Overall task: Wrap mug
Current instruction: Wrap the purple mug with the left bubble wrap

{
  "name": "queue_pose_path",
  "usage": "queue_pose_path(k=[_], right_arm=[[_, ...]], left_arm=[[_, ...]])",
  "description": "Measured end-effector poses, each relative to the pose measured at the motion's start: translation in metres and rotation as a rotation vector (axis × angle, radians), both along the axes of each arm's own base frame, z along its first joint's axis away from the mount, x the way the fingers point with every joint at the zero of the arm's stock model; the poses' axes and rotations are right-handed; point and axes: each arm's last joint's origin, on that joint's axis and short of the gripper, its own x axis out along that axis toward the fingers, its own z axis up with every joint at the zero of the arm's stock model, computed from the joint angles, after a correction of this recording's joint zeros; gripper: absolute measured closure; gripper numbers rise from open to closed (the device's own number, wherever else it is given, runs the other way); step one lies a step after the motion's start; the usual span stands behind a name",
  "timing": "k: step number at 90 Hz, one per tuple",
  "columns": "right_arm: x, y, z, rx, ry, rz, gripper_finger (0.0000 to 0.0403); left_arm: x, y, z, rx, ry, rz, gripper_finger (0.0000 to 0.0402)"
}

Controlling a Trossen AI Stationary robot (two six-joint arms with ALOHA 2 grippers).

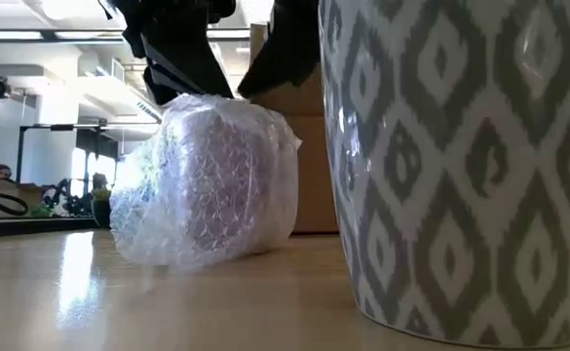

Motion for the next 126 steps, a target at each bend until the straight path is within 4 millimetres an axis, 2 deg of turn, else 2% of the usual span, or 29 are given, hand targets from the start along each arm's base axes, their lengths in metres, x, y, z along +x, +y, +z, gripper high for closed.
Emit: queue_pose_path(k=[26, 38, 60, 80, 112, 126], right_arm=[[0.01, 0.002, -0.02, -0.001, 0.004, -0.007, 0.04], [0.014, 0.002, -0.041, -0.009, 0.05, -0.003, 0.04], [0.018, 0.002, -0.056, -0.002, 0.085, -0.022, 0.04], [0.014, 0.002, -0.047, -0.006, 0.077, -0.019, 0.04], [0.016, 0.004, -0.034, -0.007, 0.062, -0.015, 0.04], [0.016, 0.004, -0.025, -0.024, 0.102, -0.002, 0.04]], left_arm=[[-0.006, 0.002, 0.003, 0.028, 0.014, 0.019, 0.0402], [-0.006, 0.005, 0.013, 0.026, -0.026, 0.057, 0.0402], [-0.01, 0.005, 0.017, 0.014, -0.019, 0.053, 0.0402], [-0.011, 0.005, 0.017, -0.001, -0.011, 0.055, 0.0402], [-0.007, 0.003, 0.004, 0.018, 0.032, 0.054, 0.0402], [-0.007, 0.003, 0.003, 0.022, 0.03, 0.056, 0.0402]])
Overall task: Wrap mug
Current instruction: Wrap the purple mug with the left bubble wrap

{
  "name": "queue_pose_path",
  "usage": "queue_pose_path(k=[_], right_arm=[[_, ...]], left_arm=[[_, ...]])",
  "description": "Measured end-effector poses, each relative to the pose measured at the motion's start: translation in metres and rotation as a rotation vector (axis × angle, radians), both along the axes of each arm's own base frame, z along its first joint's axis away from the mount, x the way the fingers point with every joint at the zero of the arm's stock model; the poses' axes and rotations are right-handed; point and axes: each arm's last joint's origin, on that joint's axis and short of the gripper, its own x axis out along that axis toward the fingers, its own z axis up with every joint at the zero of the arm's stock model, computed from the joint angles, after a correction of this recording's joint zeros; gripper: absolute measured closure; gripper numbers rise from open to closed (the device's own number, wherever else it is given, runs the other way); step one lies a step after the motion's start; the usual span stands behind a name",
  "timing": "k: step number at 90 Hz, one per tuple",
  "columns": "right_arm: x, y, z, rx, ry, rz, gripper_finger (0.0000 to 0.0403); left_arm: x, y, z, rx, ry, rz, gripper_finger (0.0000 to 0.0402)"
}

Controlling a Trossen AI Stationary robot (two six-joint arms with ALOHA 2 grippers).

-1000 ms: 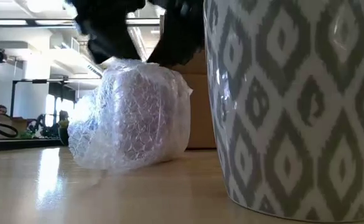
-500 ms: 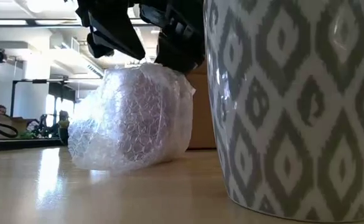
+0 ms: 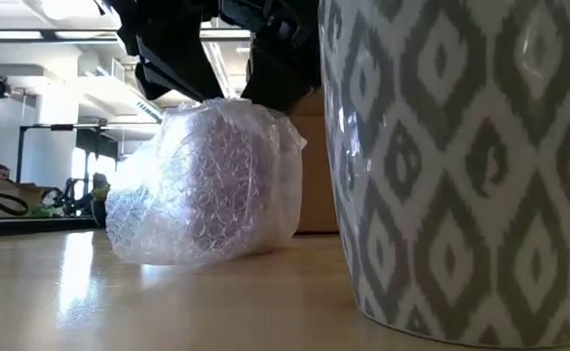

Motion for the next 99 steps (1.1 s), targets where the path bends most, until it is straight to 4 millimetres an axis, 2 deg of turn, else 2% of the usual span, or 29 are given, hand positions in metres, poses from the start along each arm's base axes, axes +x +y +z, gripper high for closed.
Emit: queue_pose_path(k=[32, 48, 59, 80, 99], right_arm=[[-0.003, -0.001, 0.024, -0.037, 0.05, 0.03, 0.04], [-0.002, -0.016, 0.031, -0.179, 0.018, -0.083, 0.04], [-0.001, -0.024, 0.024, -0.184, 0.024, -0.118, 0.0401], [0.003, -0.016, 0.004, -0.133, 0.065, -0.074, 0.0401], [0.002, -0.01, 0.006, -0.137, 0.058, -0.067, 0.0401]], left_arm=[[-0.001, 0.0, -0.001, 0.003, 0.012, 0.001, 0.0402], [-0.001, 0.0, -0.002, 0.0, 0.019, -0.001, 0.0401], [-0.001, 0.0, -0.002, 0.001, 0.018, -0.001, 0.0402], [-0.002, 0.0, -0.003, 0.005, 0.026, -0.002, 0.0402], [-0.002, 0.0, -0.003, 0.005, 0.025, -0.004, 0.0402]])
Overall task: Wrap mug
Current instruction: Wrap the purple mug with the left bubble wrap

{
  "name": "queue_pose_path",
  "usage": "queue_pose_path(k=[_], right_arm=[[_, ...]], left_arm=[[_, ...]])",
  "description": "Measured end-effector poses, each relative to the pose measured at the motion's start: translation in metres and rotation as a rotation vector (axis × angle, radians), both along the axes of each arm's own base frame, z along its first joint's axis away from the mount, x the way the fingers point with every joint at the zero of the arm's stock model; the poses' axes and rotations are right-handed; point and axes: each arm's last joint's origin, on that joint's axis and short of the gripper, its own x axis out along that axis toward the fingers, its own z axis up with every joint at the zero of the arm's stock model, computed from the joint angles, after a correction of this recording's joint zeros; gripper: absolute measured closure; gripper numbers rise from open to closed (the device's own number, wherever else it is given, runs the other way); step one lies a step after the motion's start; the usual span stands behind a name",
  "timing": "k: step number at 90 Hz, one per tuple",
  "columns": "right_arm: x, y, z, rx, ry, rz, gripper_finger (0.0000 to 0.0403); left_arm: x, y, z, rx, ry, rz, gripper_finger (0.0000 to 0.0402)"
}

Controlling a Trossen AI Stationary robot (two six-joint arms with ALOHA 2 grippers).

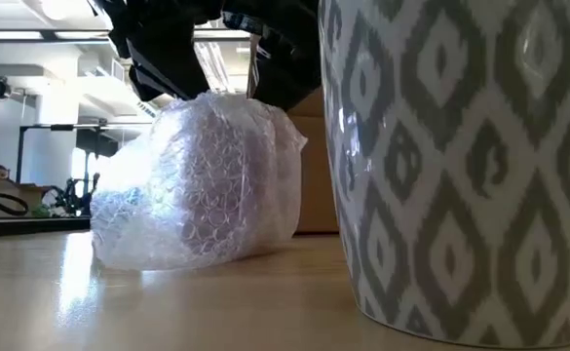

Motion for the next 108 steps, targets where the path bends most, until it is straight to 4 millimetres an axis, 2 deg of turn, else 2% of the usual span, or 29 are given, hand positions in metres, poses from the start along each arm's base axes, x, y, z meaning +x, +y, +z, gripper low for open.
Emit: queue_pose_path(k=[24, 42, 67, 83, 108], right_arm=[[-0.004, 0.0, 0.015, -0.008, -0.026, 0.007, 0.0401], [-0.004, 0.004, 0.011, 0.031, -0.01, 0.011, 0.0401], [0.0, 0.008, -0.005, 0.035, 0.011, 0.01, 0.0401], [0.0, 0.011, -0.006, 0.04, 0.011, 0.015, 0.0401], [-0.004, 0.011, 0.006, 0.042, -0.01, 0.02, 0.0401]], left_arm=[[0.001, 0.0, 0.0, 0.0, -0.008, 0.005, 0.0402], [0.001, 0.001, 0.0, 0.001, -0.006, 0.006, 0.0402], [-0.001, 0.001, -0.001, 0.005, 0.008, 0.004, 0.0402], [-0.001, 0.001, -0.001, 0.006, 0.008, 0.004, 0.0402], [0.0, 0.0, 0.0, 0.003, -0.003, 0.005, 0.0402]])
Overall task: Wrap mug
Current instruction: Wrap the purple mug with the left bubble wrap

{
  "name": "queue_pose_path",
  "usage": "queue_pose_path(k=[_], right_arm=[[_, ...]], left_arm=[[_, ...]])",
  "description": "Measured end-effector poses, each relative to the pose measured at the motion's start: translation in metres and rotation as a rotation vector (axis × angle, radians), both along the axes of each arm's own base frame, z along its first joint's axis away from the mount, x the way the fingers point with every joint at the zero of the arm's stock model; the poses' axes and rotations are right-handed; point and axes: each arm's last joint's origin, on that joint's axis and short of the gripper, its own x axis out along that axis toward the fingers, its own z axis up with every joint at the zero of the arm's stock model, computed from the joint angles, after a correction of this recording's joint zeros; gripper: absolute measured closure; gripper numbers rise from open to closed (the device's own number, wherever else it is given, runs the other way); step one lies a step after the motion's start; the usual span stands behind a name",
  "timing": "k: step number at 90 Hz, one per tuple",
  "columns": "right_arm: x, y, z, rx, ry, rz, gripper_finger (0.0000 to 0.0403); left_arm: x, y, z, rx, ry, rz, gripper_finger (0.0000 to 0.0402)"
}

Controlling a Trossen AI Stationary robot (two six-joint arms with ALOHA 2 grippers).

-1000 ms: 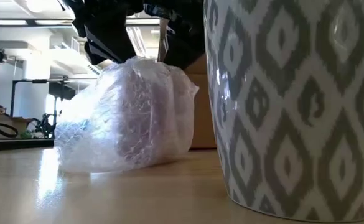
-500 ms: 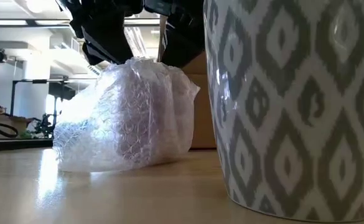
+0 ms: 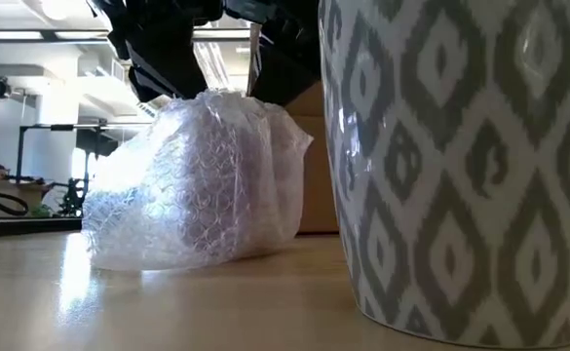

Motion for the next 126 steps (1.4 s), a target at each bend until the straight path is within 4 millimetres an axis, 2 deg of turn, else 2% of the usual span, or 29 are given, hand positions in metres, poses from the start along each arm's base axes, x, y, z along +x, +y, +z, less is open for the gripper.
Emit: queue_pose_path(k=[46, 80, 108, 126], right_arm=[[-0.002, 0.007, 0.003, 0.075, -0.001, 0.02, 0.0401], [-0.006, 0.006, -0.021, 0.08, -0.054, 0.015, 0.0401], [-0.007, 0.006, -0.028, 0.122, -0.079, 0.011, 0.0401], [-0.007, 0.004, -0.028, 0.125, -0.077, 0.008, 0.0401]], left_arm=[[0.0, 0.001, 0.0, 0.006, 0.002, 0.004, 0.0402], [0.0, 0.001, -0.001, 0.005, 0.002, 0.003, 0.0402], [0.003, 0.0, 0.001, 0.002, -0.028, -0.018, 0.0402], [0.003, -0.007, 0.008, -0.12, -0.031, -0.106, 0.0402]])
